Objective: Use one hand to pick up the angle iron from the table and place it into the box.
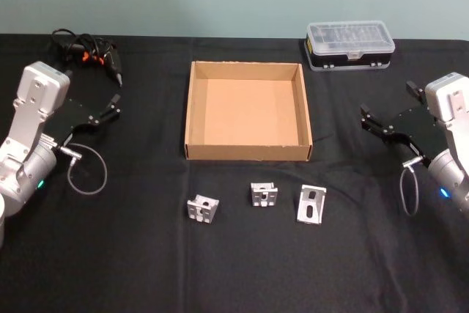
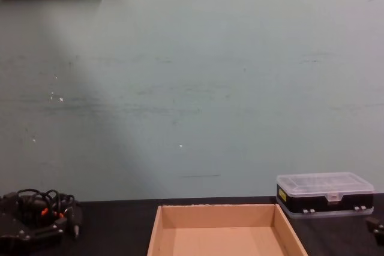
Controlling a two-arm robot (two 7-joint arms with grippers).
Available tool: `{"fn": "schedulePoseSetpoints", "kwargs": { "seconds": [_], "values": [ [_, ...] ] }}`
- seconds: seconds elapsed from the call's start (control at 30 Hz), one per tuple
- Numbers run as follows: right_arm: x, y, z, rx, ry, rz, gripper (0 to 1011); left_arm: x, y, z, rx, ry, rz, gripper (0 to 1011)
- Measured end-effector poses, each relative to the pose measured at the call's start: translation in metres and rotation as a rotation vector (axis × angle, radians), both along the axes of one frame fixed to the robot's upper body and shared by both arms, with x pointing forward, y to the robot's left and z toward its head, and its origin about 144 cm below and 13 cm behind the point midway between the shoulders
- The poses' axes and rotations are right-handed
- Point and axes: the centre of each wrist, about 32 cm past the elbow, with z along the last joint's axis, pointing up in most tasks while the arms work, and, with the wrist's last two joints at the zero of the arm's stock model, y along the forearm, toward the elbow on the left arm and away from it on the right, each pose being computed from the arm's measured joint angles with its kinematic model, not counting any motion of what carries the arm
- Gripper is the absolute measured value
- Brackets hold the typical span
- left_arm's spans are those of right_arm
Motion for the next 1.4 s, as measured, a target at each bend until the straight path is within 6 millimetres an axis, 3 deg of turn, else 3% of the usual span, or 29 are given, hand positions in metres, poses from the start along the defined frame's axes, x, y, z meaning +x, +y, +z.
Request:
{"fn": "schedulePoseSetpoints", "kwargs": {
  "seconds": [1.2, 1.4],
  "values": [
    [0.0, 0.0, 0.0, 0.0, 0.0, 0.0, 1002, 0.0, 0.0, 0.0, 0.0, 0.0, 0.0, 1011],
    [-0.005, -0.001, 0.016, 0.053, -0.003, 0.04, 1002, 0.0, 0.0, 0.0, 0.0, 0.0, 0.0, 1011]
  ]
}}
